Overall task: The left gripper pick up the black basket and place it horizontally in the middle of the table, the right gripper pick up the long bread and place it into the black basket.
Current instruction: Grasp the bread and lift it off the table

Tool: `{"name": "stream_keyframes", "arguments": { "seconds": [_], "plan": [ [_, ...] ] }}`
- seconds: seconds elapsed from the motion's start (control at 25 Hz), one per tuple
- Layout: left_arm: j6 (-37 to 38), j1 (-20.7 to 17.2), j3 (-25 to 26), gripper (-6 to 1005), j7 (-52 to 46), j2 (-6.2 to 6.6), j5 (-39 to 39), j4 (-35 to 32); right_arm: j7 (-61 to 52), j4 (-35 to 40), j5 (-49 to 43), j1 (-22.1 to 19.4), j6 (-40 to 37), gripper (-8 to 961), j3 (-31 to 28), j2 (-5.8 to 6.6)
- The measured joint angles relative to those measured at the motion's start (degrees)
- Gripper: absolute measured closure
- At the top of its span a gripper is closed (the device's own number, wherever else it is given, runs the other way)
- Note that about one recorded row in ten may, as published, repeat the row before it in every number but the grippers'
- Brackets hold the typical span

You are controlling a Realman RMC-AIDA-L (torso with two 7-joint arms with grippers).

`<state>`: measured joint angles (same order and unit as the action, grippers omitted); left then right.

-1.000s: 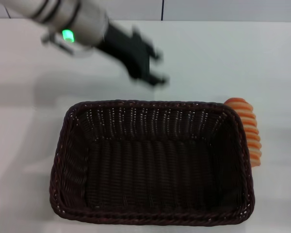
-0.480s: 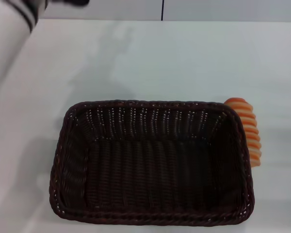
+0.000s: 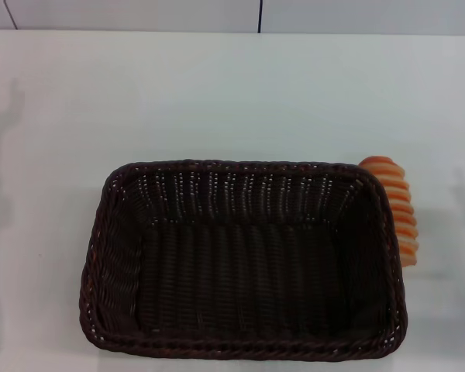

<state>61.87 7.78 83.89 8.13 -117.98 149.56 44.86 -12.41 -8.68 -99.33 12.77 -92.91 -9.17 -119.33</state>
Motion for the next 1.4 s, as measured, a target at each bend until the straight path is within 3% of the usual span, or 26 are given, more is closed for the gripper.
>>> {"name": "stream_keyframes", "arguments": {
  "seconds": [0.04, 0.16, 0.36, 0.64, 1.4],
  "plan": [
    [1.3, 1.5, 1.2, 266, -4.1, -0.03, 0.6, -5.9, 1.1, -0.1, -0.5, 0.4, 0.7, 157, 1.0, -0.02],
    [2.9, 3.2, 1.7, 232, -6.1, -0.18, 0.6, -11.5, 2.1, -1.6, -2.6, 2.3, 6.0, 157, 2.5, -0.13],
    [3.1, 4.4, 1.5, 186, -6.8, -0.19, 0.7, -14.6, 2.2, -3.6, -3.2, 4.8, 13.4, 157, 4.2, -0.21],
    [2.9, 4.5, 1.5, 186, -7.2, -0.16, 0.7, -14.9, 2.2, -5.9, -3.2, 6.8, 21.0, 156, 6.2, -0.31],
    [3.0, 6.0, 1.0, 186, -7.5, 0.04, 0.9, -15.9, 1.8, -8.5, -3.2, 8.7, 30.6, 166, 6.4, 0.06]
  ]
}}
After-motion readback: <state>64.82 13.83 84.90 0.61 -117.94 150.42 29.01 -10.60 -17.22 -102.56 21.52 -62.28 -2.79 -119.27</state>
